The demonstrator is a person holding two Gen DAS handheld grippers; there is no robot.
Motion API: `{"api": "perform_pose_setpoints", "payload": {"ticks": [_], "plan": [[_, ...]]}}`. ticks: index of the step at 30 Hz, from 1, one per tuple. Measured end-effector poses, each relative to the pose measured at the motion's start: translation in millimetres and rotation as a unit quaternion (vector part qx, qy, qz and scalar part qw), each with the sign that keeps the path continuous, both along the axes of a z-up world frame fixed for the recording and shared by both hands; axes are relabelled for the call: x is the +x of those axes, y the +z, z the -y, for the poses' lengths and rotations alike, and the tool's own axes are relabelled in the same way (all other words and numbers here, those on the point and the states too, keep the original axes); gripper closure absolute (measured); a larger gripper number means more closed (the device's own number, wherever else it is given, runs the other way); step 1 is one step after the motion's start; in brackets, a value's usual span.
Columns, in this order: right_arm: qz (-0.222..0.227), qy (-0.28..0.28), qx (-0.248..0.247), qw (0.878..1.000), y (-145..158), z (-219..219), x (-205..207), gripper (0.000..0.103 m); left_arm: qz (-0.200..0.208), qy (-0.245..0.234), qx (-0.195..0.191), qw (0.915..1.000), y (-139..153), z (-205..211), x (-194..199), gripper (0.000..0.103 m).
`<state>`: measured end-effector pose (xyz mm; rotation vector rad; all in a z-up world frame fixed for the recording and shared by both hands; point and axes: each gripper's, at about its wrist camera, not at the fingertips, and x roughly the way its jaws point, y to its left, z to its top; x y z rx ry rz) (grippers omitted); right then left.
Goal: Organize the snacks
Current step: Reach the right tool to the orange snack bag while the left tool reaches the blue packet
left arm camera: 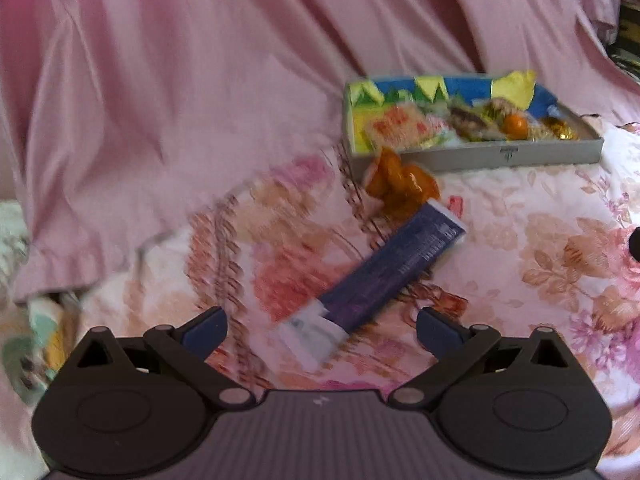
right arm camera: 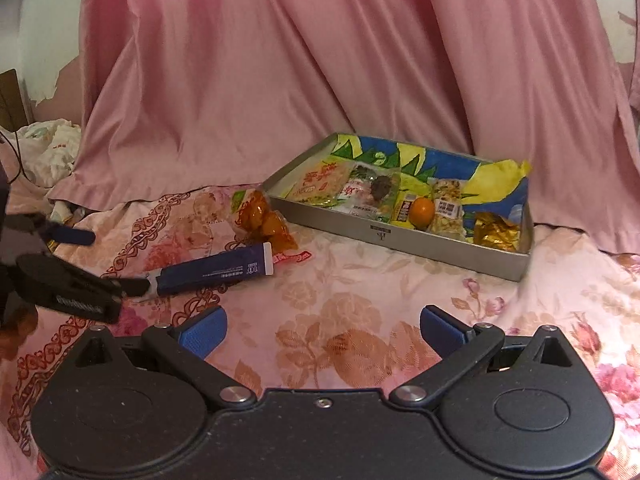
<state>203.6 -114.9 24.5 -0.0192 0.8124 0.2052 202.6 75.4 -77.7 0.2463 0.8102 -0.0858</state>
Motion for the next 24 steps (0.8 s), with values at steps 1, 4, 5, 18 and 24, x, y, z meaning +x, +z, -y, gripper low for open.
{"api": "perform_pose_setpoints", "payload": {"ticks": [1, 4, 5, 18, 24], "plan": [[-0.004, 0.004, 0.002, 1.000, -2.4, -0.6, 5.0, 0.001, -0.006, -0.004, -0.004, 1.0000, -3.0, 4.7, 3.3, 0.000], [0.001, 0.007, 0.005, 1.000, -2.6, -1.2, 18.9, 0.001, 0.014, -0.015, 0.025, 0.9995, -8.2, 23.1, 10.7, 0.000], [0.004, 0.009, 0.011, 1.000, -1.8, -0.4, 23.1, 0.001, 0.024, -0.018, 0.035, 0.9989, -8.6, 26.5, 12.8, 0.000], [-0.024, 0.005, 0.043, 0.999, -27.1, 1.0, 88.4, 0.001, 0.018, -0.016, 0.044, 0.9988, -24.2, 19.2, 49.7, 0.000], [-0.040, 0.015, 0.058, 0.997, -41.8, -12.3, 110.8, 0.004, 0.002, -0.012, 0.005, 0.9999, -27.7, 11.1, 58.8, 0.004]]}}
